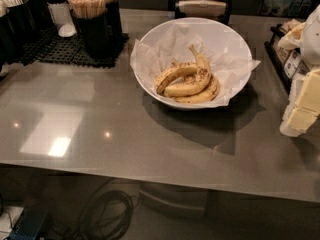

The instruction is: Pick banana from white bowl

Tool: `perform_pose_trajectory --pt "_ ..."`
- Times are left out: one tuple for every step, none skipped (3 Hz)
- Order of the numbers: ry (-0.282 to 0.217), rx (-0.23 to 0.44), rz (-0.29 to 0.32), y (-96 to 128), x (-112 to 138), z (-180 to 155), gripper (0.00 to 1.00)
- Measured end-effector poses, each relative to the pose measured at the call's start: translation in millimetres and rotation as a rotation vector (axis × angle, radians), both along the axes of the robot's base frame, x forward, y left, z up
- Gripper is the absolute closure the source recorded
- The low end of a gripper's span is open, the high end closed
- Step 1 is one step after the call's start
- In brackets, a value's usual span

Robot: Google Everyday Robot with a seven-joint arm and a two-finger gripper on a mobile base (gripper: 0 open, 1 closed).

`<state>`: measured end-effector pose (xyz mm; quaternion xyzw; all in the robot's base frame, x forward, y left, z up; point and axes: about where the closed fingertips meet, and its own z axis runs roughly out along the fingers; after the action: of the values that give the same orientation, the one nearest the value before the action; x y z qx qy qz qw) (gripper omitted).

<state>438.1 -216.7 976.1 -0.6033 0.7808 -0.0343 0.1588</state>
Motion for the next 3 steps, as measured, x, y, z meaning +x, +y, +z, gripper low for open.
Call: perform_pose_trajectory --pt "0.0 0.0 0.0 0 0 0 0.0" --pt "-0.018 0.042 0.056 10 17 4 0.0" --pt "-0.002 0.123 0.197 42 44 -1 0.0"
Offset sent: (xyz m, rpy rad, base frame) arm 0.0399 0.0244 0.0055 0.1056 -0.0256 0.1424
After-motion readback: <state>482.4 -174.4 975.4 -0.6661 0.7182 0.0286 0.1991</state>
